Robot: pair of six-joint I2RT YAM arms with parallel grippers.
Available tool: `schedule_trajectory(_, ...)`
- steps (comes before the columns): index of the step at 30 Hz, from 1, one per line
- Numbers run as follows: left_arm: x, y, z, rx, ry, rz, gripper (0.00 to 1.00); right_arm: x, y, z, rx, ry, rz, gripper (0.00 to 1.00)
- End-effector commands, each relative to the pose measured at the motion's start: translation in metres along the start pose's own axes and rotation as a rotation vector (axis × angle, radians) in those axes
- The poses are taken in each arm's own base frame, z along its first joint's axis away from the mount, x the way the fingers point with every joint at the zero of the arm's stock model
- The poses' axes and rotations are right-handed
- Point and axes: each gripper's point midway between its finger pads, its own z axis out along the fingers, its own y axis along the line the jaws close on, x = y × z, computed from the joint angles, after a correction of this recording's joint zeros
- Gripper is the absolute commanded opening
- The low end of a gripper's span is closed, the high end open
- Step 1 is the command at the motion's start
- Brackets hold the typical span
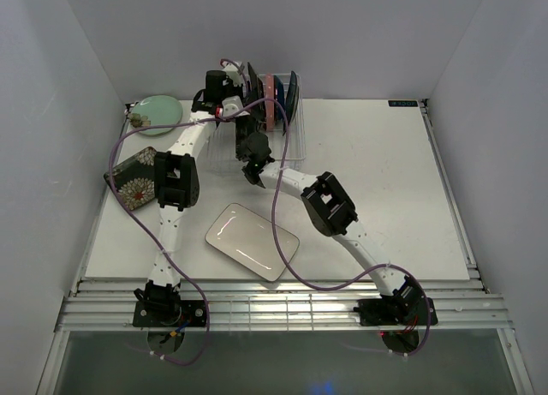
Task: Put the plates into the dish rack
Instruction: Insert the plate into the dish rack.
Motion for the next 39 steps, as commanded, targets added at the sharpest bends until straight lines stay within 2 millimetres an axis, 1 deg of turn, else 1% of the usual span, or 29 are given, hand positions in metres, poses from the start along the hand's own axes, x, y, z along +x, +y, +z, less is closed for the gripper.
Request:
schedule_trajectory(1,-0.014,-0.045,0.005,0.086,-0.034,0.042,0.98,-0.088,-0.054,0.004,0.163,-0.313,0.248,0.08)
schedule_trajectory(4,-0.016,-0.042,0.005,0.073,-0.043,0.052,0.98,-0.082,-0.053,0.005,0.164,-0.324,0.261,0.08)
schedule_trajectory(5,-0.016,-0.042,0.005,0.072,-0.044,0.055,0.98,-0.083,-0.055,0.006,0.171,-0.329,0.270,0.08)
schedule_trajectory(9,-0.019,-0.043,0.004,0.072,-0.048,0.061,0.98,-0.074,-0.062,0.010,0.194,-0.323,0.306,0.08)
schedule_trajectory(13,-0.018,-0.044,0.002,0.076,-0.045,0.060,0.98,-0.054,-0.074,0.023,0.221,-0.270,0.356,0.08)
schedule_trajectory(15,-0.017,-0.044,0.003,0.076,-0.043,0.063,0.98,-0.045,-0.073,0.023,0.218,-0.257,0.355,0.08)
schedule_trajectory(20,-0.011,-0.042,0.006,0.073,-0.034,0.068,0.98,-0.035,-0.074,0.025,0.234,-0.244,0.366,0.08)
schedule_trajectory(26,-0.001,-0.038,0.009,0.065,-0.014,0.070,0.98,-0.011,-0.074,0.038,0.233,-0.172,0.396,0.08)
schedule_trajectory(27,-0.001,-0.036,0.009,0.062,-0.013,0.071,0.98,-0.003,-0.079,0.041,0.251,-0.150,0.403,0.08)
schedule_trajectory(29,0.000,-0.038,0.009,0.066,-0.011,0.071,0.98,0.007,-0.078,0.048,0.244,-0.108,0.405,0.08)
schedule_trajectory(30,0.000,-0.039,0.008,0.068,-0.011,0.072,0.98,0.013,-0.082,0.052,0.253,-0.094,0.430,0.08)
schedule_trajectory(34,0.000,-0.040,0.006,0.069,-0.008,0.072,0.98,0.022,-0.081,0.064,0.225,-0.041,0.441,0.08)
schedule_trajectory(36,0.000,-0.041,0.005,0.070,-0.007,0.075,0.98,0.024,-0.087,0.069,0.236,-0.022,0.438,0.08)
schedule_trajectory(39,0.002,-0.041,0.006,0.072,-0.001,0.073,0.98,0.024,-0.085,0.068,0.222,-0.021,0.423,0.08)
